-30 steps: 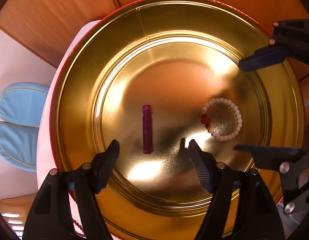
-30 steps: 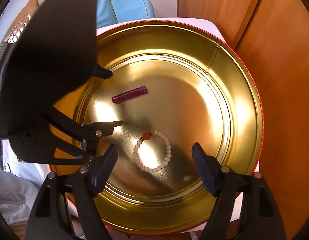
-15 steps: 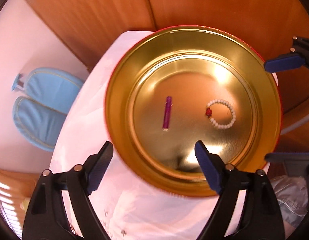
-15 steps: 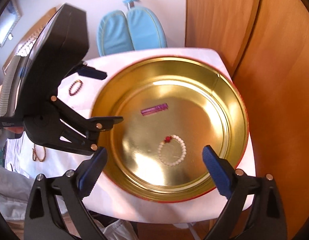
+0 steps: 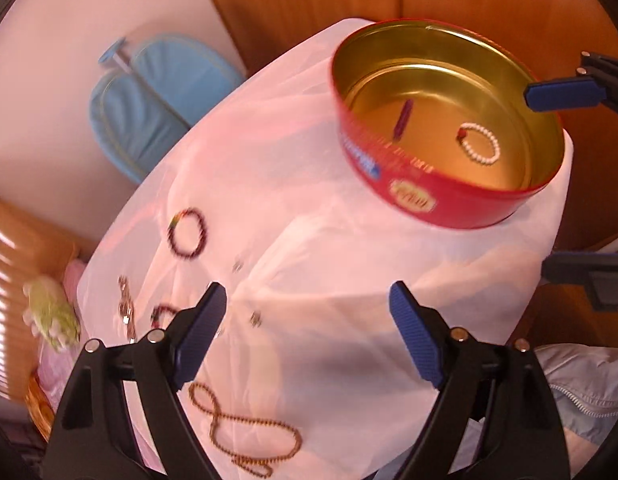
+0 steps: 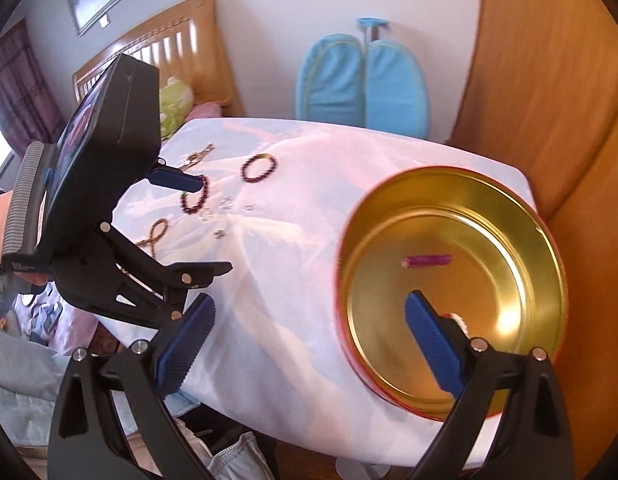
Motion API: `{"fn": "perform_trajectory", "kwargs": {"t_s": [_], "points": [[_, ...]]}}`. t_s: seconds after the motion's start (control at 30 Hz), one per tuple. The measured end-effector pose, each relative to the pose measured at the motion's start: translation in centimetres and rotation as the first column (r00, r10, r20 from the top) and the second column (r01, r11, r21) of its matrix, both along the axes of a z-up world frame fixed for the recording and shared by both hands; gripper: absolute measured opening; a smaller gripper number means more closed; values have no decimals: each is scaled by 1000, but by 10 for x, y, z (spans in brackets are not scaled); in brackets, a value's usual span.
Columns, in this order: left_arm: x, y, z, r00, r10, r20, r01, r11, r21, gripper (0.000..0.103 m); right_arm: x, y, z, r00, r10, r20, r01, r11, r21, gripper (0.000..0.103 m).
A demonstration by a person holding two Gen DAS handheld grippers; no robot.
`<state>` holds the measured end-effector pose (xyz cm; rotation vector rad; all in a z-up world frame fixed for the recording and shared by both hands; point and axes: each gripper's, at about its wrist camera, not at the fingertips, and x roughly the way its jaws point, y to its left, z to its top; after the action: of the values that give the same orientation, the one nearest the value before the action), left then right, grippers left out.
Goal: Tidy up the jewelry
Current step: 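Withdraw both tools from the tin back over the table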
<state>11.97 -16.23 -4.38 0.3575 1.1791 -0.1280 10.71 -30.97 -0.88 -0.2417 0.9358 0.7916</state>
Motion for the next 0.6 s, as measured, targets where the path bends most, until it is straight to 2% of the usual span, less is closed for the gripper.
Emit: {"fn": "perform_trajectory", "kwargs": {"t_s": [0.3,0.43,0.6], "points": [[-34,96,-13,994,111,-6,-111,992,-58,82,-15,77,7,998,67,18,-66,997,-31,96],[-38,143,-17,992,126,-22,-128,986,-106,82,-5,116,-5,996,62,-63,-64,998,-21,96],[-35,200,-32,985,167,-52,-173,977,-128,82,7,164,-24,995,47,-91,-55,995,-84,96]]}}
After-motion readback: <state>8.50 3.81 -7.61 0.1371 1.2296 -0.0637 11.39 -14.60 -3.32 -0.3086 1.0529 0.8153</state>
